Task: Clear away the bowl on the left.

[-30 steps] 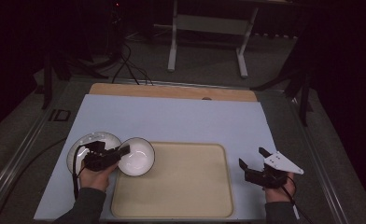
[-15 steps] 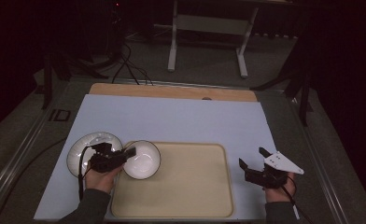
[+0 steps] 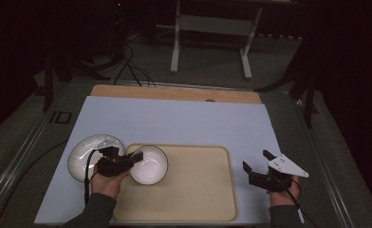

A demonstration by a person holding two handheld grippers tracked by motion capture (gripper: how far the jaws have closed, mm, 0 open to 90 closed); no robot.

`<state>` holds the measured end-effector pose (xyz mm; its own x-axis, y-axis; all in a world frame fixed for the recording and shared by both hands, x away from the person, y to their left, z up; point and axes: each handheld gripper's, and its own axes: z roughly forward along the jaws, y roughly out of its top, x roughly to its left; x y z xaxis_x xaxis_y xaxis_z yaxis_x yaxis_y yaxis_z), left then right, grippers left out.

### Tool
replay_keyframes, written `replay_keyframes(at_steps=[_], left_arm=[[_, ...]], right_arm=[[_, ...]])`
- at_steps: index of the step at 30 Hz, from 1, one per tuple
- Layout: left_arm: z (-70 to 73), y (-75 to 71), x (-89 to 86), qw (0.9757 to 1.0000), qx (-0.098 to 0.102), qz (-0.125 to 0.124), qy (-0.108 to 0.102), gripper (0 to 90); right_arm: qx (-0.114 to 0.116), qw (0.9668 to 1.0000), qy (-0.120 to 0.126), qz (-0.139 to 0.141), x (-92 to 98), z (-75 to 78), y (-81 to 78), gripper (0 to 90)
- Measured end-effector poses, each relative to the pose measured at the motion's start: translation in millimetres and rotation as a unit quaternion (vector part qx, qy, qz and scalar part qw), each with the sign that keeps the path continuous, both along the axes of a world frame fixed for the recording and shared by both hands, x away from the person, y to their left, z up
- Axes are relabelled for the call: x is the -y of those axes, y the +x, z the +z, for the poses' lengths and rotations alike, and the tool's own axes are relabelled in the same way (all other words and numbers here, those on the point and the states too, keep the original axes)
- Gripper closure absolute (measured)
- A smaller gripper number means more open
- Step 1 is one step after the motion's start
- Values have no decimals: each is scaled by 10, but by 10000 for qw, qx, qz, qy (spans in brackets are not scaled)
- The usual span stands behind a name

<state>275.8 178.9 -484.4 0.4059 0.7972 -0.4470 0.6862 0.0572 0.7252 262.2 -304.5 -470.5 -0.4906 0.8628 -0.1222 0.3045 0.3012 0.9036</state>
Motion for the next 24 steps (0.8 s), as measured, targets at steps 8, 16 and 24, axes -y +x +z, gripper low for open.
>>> replay_keyframes(at_steps=[8, 16, 24], left_arm=[[-30, -3, 105, 9998, -56, -167, 58, 773], [-67, 3, 194, 9994, -101, -286, 149, 773], [-104, 10, 244, 9991, -165, -359, 177, 773]], right_arm=[[0, 10000, 11, -1, 4, 1, -1, 142], [-2, 10000, 13, 1, 3, 2, -1, 142], [-1, 10000, 13, 5, 1, 0, 0, 142]])
